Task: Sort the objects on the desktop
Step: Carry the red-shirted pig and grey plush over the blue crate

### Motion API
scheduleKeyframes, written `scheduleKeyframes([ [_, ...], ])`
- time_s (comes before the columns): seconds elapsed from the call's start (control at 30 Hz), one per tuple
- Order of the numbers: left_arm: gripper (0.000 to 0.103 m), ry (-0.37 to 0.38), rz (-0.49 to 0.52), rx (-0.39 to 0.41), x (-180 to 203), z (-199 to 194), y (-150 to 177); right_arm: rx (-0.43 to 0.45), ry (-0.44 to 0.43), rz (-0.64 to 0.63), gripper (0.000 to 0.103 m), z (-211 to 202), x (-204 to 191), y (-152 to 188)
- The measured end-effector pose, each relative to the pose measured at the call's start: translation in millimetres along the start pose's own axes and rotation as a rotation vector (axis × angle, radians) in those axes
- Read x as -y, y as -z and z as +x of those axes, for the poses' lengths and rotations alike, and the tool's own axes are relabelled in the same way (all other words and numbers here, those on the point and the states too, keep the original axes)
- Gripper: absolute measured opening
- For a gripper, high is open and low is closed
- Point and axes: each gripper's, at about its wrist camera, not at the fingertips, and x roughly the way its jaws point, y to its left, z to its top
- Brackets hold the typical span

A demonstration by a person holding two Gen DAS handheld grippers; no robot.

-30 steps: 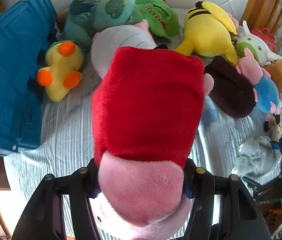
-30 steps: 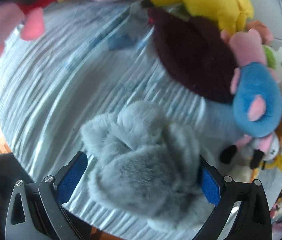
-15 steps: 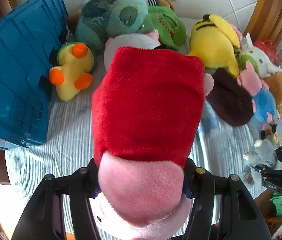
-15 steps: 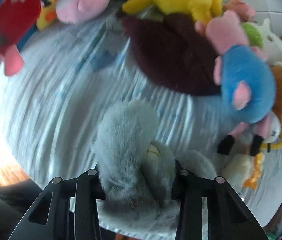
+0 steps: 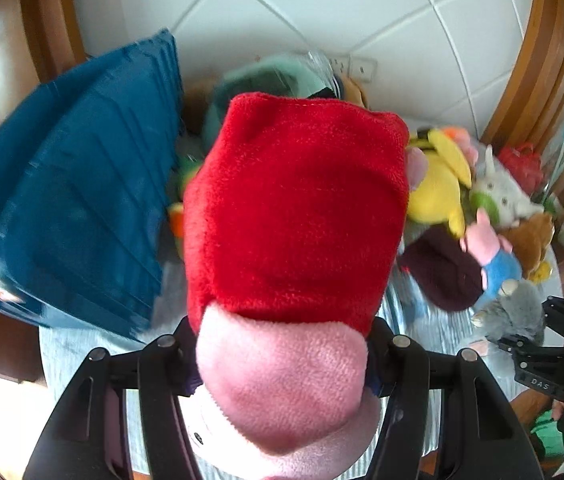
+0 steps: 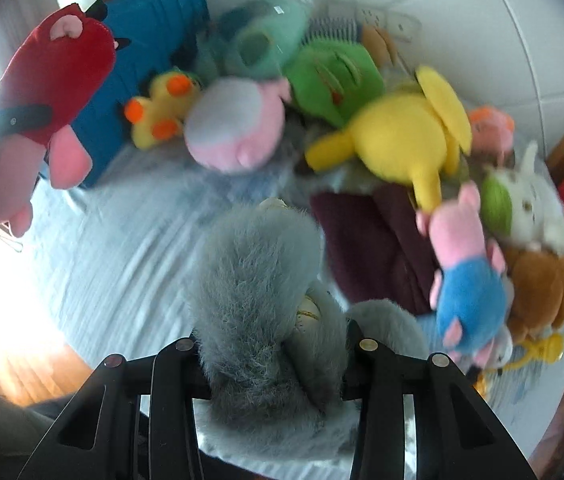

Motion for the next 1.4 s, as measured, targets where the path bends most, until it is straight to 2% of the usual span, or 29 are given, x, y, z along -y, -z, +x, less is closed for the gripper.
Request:
scheduleKeyframes([
  [0.2, 0.058, 0.031, 0.029, 0.091, -58.2, -43.8, -26.0, 0.096, 0.023, -0.017, 0.039, -25.9, -55.2, -58.9],
  [0.43, 0.058, 0.079, 0.059, 0.211, -140.8, -101.5, -56.5, 0.224, 0.02, -0.041, 0.039, -61.0, -150.2, -135.1],
  [0.63, 0.058, 0.053, 0.02, 0.272, -218.2, -129.1, -69.8, 0.299, -0.011, -0.101, 0.039, -73.8, -236.6, -200.6],
  [0.83, 0.058, -0.001, -0.011, 0.282, -284.7, -135.4, -75.1, 0.345, -0.052, -0.184, 0.039, -71.4, -316.3, -254.6],
  [1.1, 0.058, -0.057, -0.046, 0.263, -343.4, -122.4, -87.9, 0.331, -0.073, -0.245, 0.039, -44.7, -376.9, -307.0],
  [1.27, 0.058, -0.071, -0.077, 0.245, -367.7, -106.8, -96.8, 0.321, -0.085, -0.281, 0.039, -28.1, -413.3, -338.9],
  [1.4, 0.058, -0.082, -0.082, 0.242, -381.2, -100.4, -106.2, 0.306, -0.078, -0.269, 0.039, -16.8, -417.0, -349.3],
])
